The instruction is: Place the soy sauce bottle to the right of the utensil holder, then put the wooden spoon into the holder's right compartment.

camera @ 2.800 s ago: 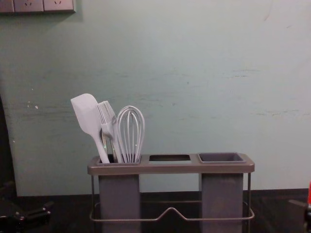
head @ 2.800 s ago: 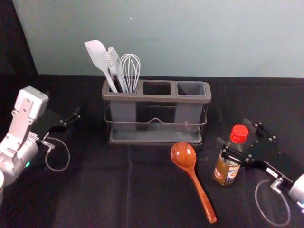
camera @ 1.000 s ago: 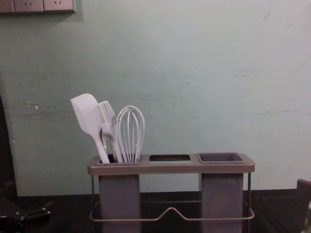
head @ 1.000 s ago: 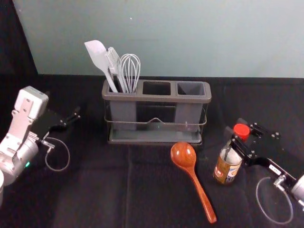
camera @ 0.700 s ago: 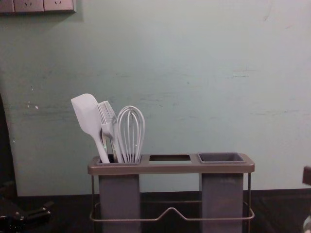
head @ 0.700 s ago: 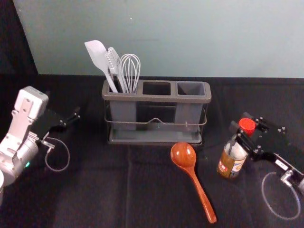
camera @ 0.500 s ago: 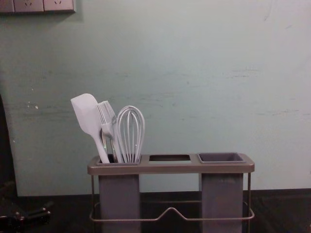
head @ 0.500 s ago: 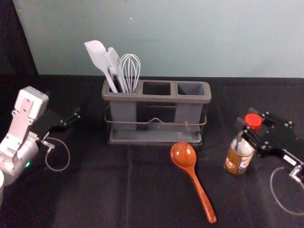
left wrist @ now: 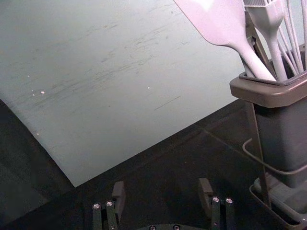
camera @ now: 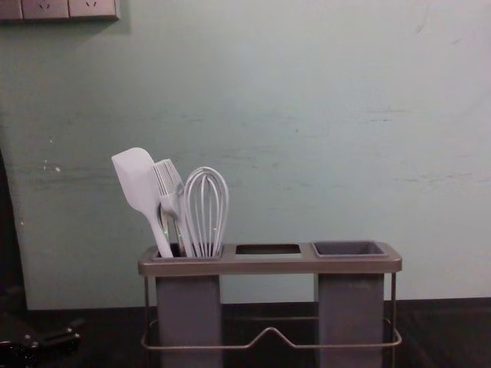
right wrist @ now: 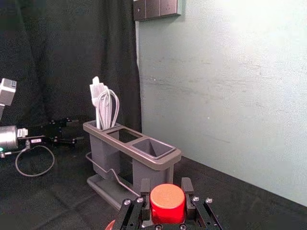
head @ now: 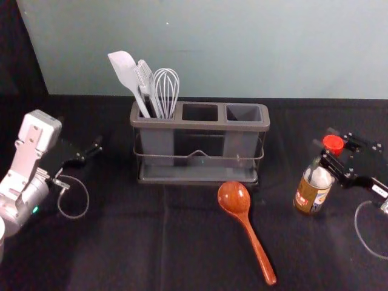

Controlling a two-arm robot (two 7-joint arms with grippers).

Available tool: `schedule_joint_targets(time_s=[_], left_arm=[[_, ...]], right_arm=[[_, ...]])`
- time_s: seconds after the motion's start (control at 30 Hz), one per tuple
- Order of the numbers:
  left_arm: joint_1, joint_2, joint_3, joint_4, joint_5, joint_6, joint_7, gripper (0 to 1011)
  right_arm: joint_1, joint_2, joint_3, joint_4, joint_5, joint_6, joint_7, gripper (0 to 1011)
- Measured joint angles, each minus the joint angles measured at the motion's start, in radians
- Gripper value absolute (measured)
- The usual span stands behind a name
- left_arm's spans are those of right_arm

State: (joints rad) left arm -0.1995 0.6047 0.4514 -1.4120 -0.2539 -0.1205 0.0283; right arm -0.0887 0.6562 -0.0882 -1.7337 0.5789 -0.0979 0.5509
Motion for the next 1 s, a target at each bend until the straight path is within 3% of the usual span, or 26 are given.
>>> schedule_joint_targets(time_s=[0.47, 1.0], left_arm=[[0.000, 0.000, 0.000, 0.000, 0.000, 0.000, 0.000, 1005], [0.000, 0.000, 0.000, 0.000, 0.000, 0.000, 0.000, 1005]], right_arm=[[0.133, -0.019, -0.081, 0.088, -0.015, 0.018, 0.005, 392], [0.264, -0.075, -0.161, 0.209, -0.039, 0.037, 0.001, 392]])
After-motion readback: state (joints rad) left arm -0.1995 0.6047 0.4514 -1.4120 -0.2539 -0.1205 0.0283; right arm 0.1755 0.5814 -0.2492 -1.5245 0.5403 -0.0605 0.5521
